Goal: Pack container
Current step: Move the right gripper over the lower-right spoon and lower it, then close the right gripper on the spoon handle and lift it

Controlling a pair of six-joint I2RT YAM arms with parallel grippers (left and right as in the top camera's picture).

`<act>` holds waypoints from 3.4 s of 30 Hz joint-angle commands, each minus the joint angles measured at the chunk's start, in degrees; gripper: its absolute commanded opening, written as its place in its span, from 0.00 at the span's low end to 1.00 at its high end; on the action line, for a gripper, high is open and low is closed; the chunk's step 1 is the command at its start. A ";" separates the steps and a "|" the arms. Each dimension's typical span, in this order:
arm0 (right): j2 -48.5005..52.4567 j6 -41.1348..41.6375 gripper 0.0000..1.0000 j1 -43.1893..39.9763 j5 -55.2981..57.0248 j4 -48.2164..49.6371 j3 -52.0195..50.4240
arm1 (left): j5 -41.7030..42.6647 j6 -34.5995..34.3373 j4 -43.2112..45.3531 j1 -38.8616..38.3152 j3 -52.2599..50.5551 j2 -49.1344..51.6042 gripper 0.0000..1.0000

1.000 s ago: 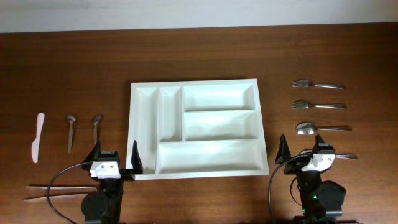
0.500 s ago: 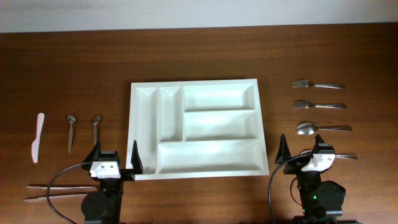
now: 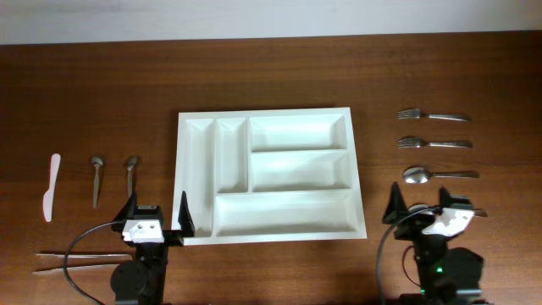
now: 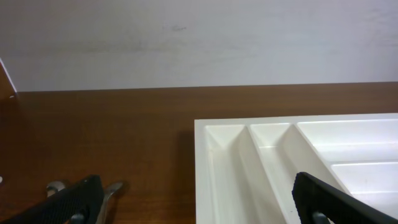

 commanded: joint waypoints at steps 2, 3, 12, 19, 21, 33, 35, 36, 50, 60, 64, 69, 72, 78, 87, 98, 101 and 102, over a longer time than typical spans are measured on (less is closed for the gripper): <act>8.81 0.46 0.99 0.46 6.51 -9.90 15.76 | 1.05 1.11 -0.24 -0.22 -0.20 -0.48 0.99; 11.34 0.48 0.99 0.46 6.91 -12.72 18.88 | 1.05 1.11 -0.24 -0.22 -0.20 -0.48 0.99; 35.01 0.44 0.99 0.48 -1.99 -33.97 46.10 | 1.05 1.11 -0.22 -0.22 -0.20 -0.48 0.99; 44.74 17.38 0.99 -1.31 15.67 -39.50 51.69 | 1.05 1.11 -0.22 -0.22 -0.20 -0.48 0.99; 47.10 32.63 0.99 -5.07 20.92 -44.46 52.61 | 1.05 1.11 -0.24 -0.22 -0.20 -0.48 0.99; 57.42 48.41 0.99 -30.23 7.39 -46.47 52.59 | 1.05 1.11 -0.24 -0.22 -0.20 -0.48 0.99; 59.80 48.43 0.99 -32.24 6.95 -47.08 52.46 | 1.05 1.11 -0.24 -0.22 -0.20 -0.48 0.99; 61.24 48.46 0.99 -33.03 6.60 -47.04 52.35 | 1.05 1.11 -0.24 -0.22 -0.20 -0.48 0.99; 86.95 42.86 0.99 -34.80 -3.15 -45.90 52.33 | 1.05 1.11 -0.24 -0.22 -0.20 -0.48 0.99; 92.94 42.75 0.99 -34.80 -3.15 -40.04 51.45 | 1.05 1.11 -0.22 -0.22 -0.20 -0.48 0.99; 92.94 40.68 0.99 -34.80 -3.08 -36.87 50.14 | 1.05 1.11 -0.24 -0.22 -0.20 -0.48 0.99; 92.91 40.76 0.99 -34.80 -4.02 -34.12 46.82 | 1.05 1.11 -0.24 -0.22 -0.20 -0.48 0.99; 92.91 40.89 0.99 -34.80 -4.22 -32.33 44.65 | 1.05 1.11 -0.24 -0.22 -0.20 -0.48 0.99; 92.94 40.85 0.99 -34.80 -4.17 -29.55 41.59 | 1.05 1.11 -0.24 -0.22 -0.20 -0.48 0.99; 92.94 40.81 0.99 -34.80 -3.32 -26.27 39.93 | 1.05 1.11 -0.22 -0.22 -0.20 -0.48 0.99; 93.15 40.85 0.99 -34.80 -3.06 -24.48 37.90 | 1.05 1.11 -0.24 -0.22 -0.20 -0.48 0.99; 93.37 40.83 0.99 -34.80 -3.06 -24.63 37.90 | 1.05 1.11 -0.24 -0.22 -0.20 -0.48 0.99; 93.74 40.76 0.99 -34.80 -3.04 -24.68 37.90 | 1.05 1.11 -0.24 -0.22 -0.20 -0.48 0.99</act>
